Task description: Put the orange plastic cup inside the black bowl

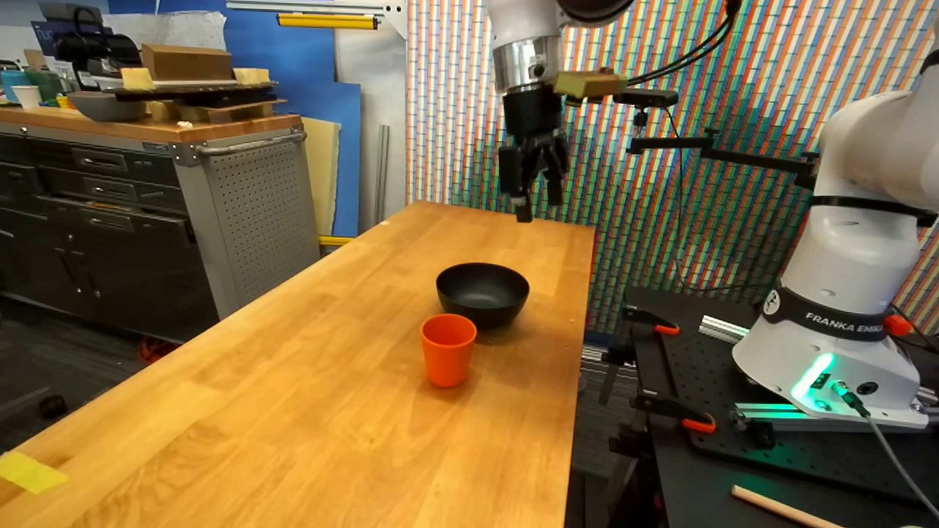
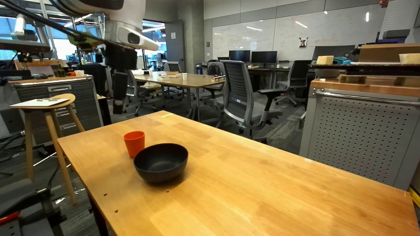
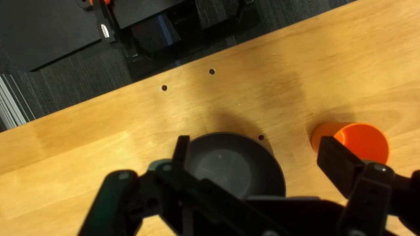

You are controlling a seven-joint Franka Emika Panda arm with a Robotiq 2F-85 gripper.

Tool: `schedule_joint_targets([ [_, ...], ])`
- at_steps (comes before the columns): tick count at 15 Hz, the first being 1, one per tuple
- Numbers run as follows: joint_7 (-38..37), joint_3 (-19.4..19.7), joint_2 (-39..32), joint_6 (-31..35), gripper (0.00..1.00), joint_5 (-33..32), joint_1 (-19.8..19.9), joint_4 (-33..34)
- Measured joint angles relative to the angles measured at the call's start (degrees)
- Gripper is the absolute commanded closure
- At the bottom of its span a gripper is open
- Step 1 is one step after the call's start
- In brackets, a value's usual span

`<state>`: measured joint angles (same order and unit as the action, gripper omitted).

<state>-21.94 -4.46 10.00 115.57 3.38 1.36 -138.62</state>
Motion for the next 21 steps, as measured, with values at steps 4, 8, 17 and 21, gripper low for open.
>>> schedule_joint_targets([
  [4, -1.33, -0.26, -11.59, 3.94, 0.00, 0.00, -1.77, 3.91],
  [8, -2.01, -0.40, -20.24, 4.04, 0.00, 0.20, -5.24, 9.64],
  [17, -2.58, -0.29, -31.90, 5.03, 0.25, 0.10, -9.64, 19.45],
  [21, -2.87, 0.83, -35.40, 6.90, 0.51, -1.02, -9.76, 22.30],
])
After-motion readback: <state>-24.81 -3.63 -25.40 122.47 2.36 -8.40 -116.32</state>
